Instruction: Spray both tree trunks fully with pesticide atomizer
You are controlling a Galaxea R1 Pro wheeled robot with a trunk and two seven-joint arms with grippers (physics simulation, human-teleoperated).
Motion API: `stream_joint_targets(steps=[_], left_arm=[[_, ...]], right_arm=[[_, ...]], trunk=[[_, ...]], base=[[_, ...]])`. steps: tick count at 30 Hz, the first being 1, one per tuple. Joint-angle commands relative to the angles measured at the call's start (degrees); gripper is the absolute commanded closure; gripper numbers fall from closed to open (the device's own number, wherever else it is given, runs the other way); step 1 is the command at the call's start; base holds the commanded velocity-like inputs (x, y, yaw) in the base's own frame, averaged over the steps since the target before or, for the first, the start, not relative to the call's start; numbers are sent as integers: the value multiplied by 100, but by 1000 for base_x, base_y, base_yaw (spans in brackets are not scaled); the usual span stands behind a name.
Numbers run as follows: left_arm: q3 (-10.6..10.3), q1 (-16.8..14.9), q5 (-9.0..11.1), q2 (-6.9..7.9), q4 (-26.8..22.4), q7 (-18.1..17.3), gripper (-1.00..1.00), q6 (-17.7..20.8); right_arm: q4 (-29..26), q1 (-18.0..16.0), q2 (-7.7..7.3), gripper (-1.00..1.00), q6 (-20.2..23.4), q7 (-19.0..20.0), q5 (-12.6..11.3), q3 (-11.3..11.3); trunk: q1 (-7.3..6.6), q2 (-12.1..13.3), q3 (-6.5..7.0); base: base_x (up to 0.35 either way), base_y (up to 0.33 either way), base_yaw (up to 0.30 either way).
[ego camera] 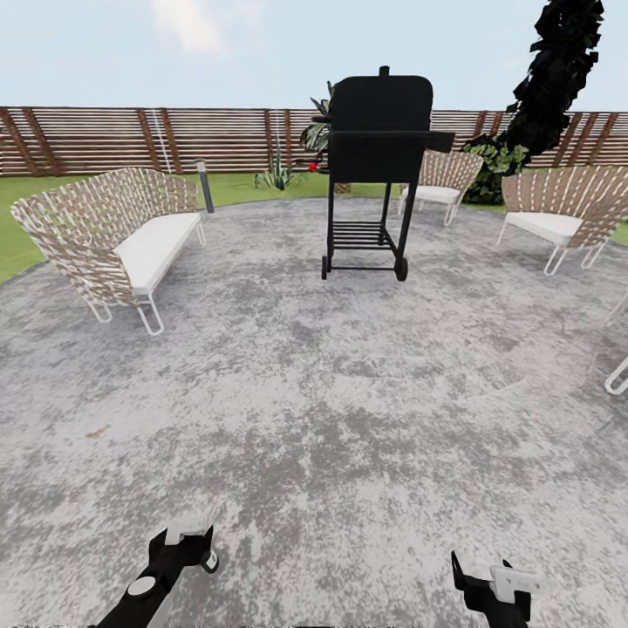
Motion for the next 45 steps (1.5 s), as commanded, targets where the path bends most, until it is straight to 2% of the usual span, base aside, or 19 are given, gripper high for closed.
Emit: stream_joint_targets(steps=[1, 12, 25, 33, 45], left_arm=[[9, -3, -15, -2, 5, 6, -100, -20], [9, -4, -15, -2, 5, 6, -100, -20], [9, -3, -15, -2, 5, 6, -100, -20], [0, -1, -15, -2, 5, 6, -100, -26], [-1, -2, -18, -2, 5, 6, -100, -21]], right_arm=[[3, -2, 0, -100, -17, 2, -1, -4], [3, -2, 0, -100, -17, 8, -1, -5], [7, -2, 0, -100, -17, 5, -1, -5], [3, -2, 0, -100, -17, 6, -1, -2], [3, -2, 0, -100, -22, 4, -1, -1]], trunk=[[21, -43, -32], [263, -484, -326], [296, -502, -732], [296, -502, -798], [296, -502, -806]], base=[[0, 0, 131], [0, 0, 83], [0, 0, 1], [0, 0, 0], [89, -42, 0]])
